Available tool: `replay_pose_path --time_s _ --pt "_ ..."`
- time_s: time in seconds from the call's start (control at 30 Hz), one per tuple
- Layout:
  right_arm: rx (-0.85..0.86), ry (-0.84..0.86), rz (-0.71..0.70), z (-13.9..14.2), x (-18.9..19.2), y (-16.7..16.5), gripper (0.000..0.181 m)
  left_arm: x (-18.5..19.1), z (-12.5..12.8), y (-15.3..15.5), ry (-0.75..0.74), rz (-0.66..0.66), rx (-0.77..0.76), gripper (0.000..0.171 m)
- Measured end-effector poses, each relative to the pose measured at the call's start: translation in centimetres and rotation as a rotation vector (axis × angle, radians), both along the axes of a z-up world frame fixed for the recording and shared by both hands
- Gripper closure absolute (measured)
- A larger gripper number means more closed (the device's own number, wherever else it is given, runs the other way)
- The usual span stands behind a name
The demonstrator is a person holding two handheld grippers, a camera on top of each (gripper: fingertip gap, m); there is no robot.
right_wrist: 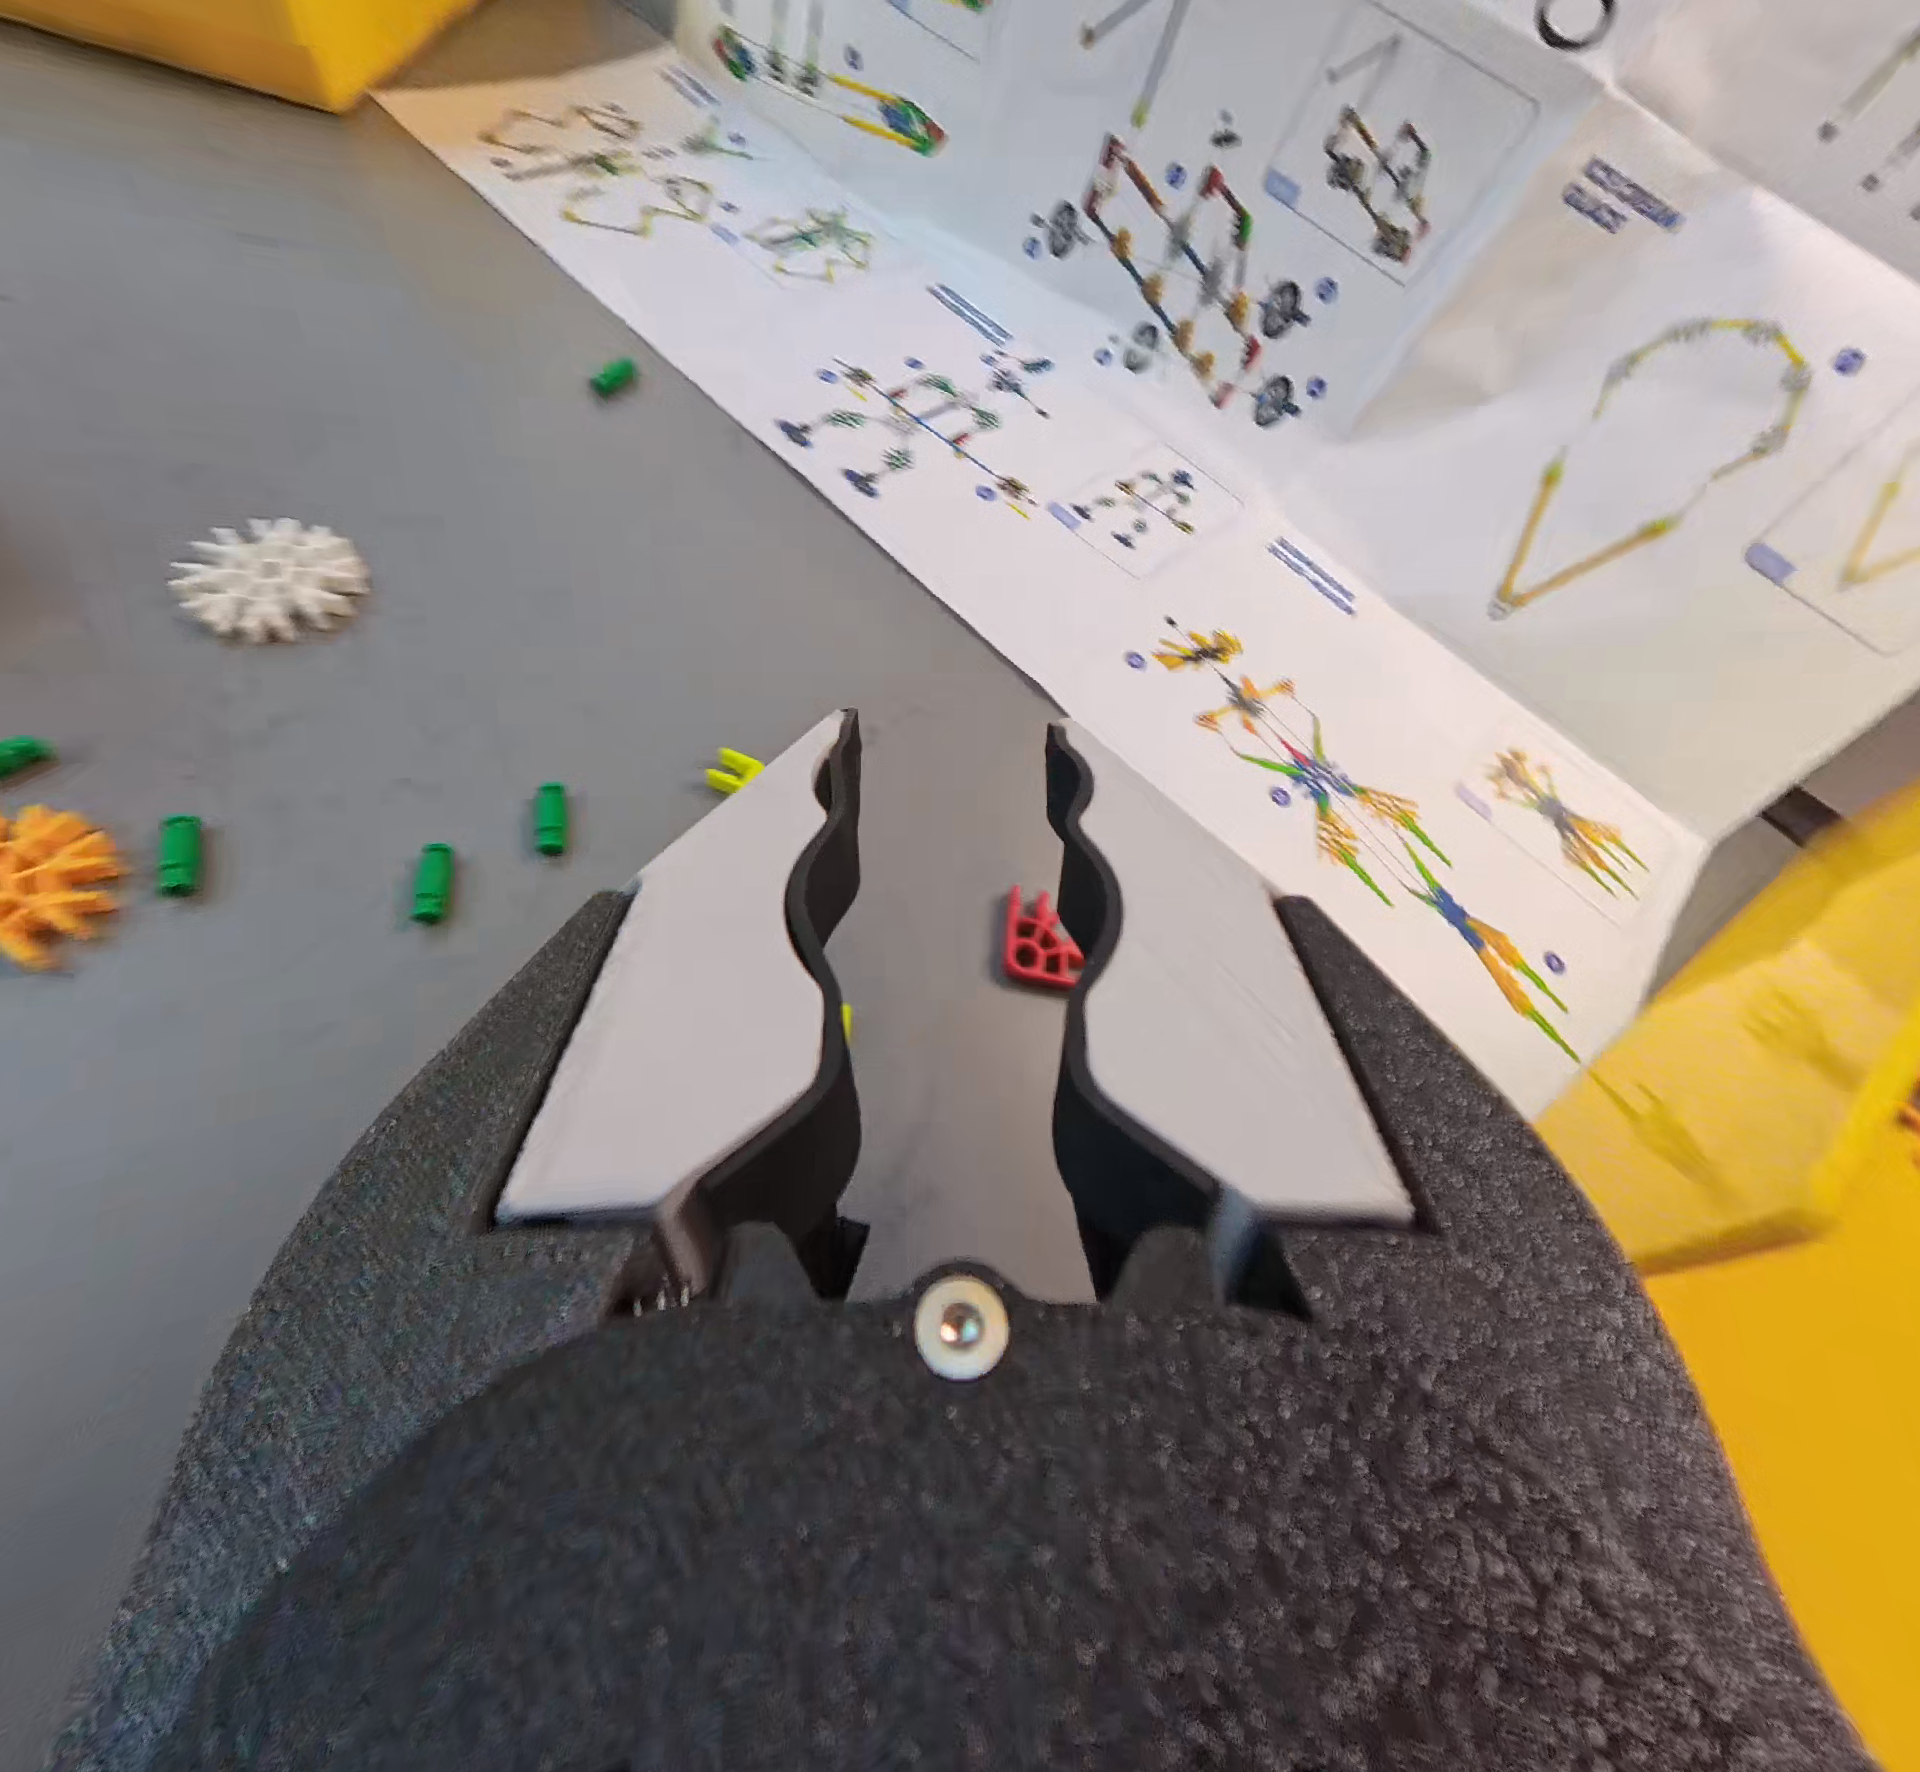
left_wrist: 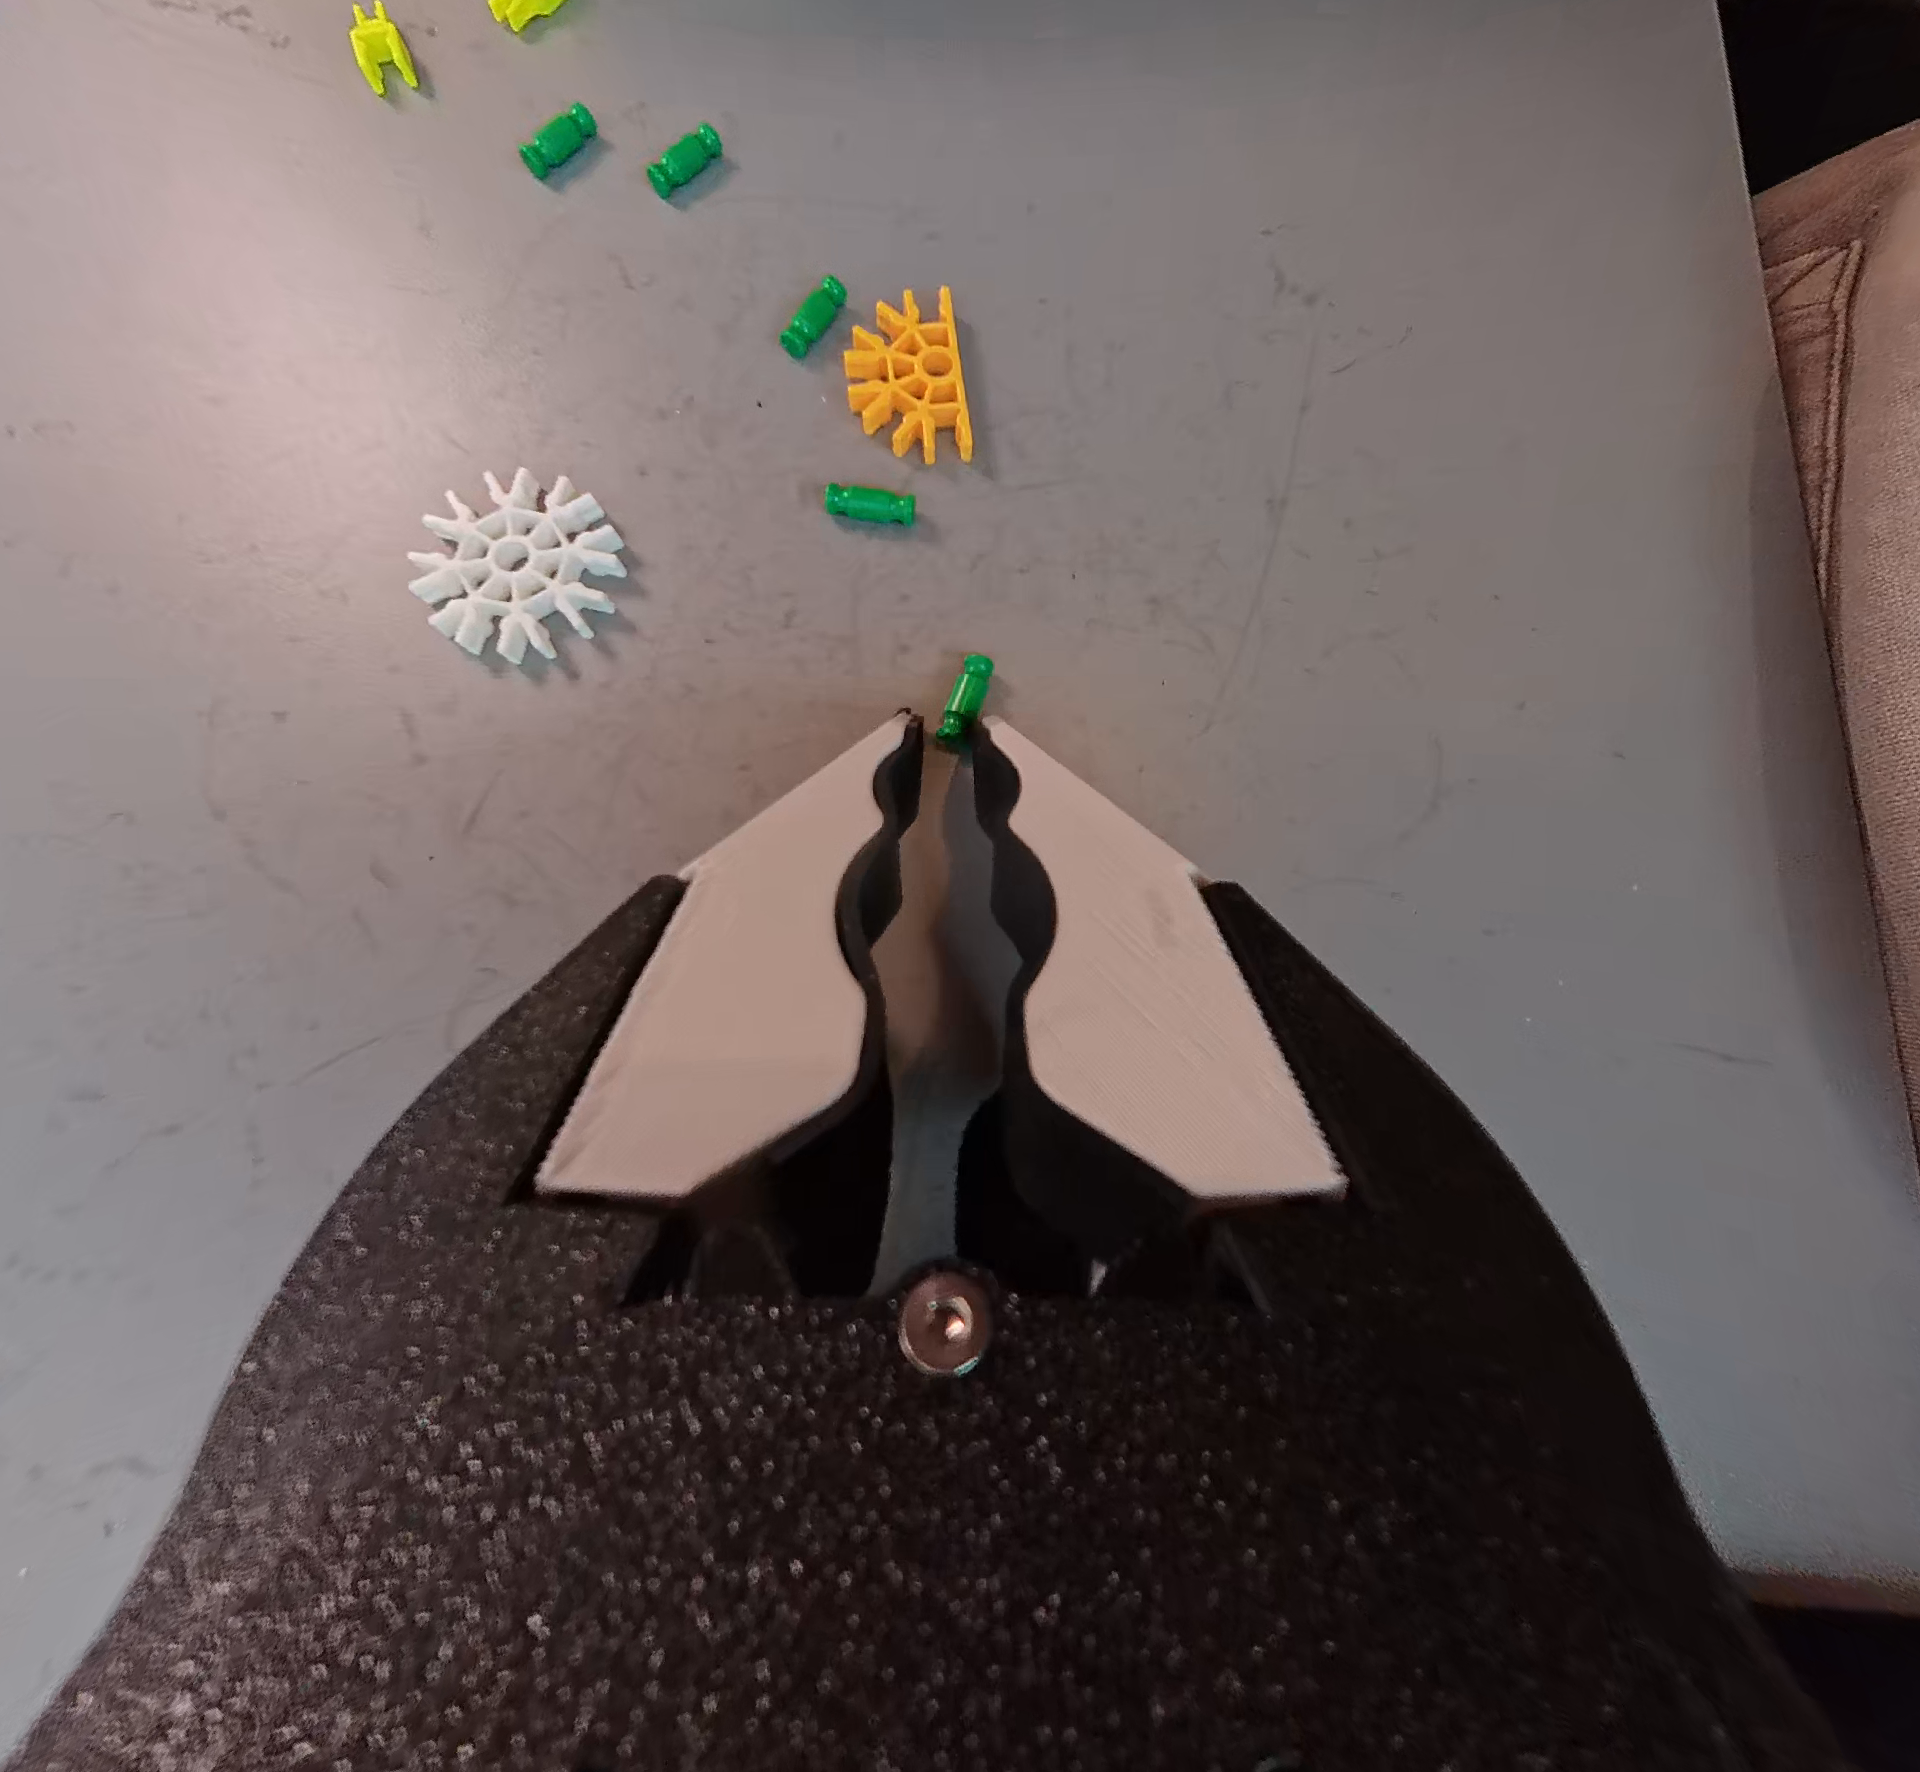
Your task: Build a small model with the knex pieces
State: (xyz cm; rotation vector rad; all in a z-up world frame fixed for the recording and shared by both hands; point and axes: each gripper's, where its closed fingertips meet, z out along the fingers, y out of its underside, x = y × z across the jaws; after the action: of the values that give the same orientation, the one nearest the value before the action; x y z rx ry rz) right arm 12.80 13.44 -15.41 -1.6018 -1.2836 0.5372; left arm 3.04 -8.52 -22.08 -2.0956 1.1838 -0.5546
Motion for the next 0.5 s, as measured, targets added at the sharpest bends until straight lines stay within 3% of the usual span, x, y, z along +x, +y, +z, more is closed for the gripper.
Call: replay_pose_path --time_s 0.13,0.2,0.33,0.5 --pt "-0.192 0.007 0.554 -0.5 -1.8 -10.5 0.145 0.1 0.0 0.0 -0.005 -0.002 0.0 0.166" --pt "-0.209 -0.082 0.679 -1.9 -2.1 -13.8 0.142 0.1 0.0 0.0 -0.015 0.0 -0.008 0.166" --pt "-0.189 -0.254 0.774 -4.4 -2.6 -17.4 0.14 0.1 0.0 0.1 -0.029 0.004 -0.018 0.166" --pt "-0.117 -0.337 0.745 -5.9 -3.4 -17.8 0.143 0.1 0.0 0.1 -0.034 0.003 -0.02 0.167"
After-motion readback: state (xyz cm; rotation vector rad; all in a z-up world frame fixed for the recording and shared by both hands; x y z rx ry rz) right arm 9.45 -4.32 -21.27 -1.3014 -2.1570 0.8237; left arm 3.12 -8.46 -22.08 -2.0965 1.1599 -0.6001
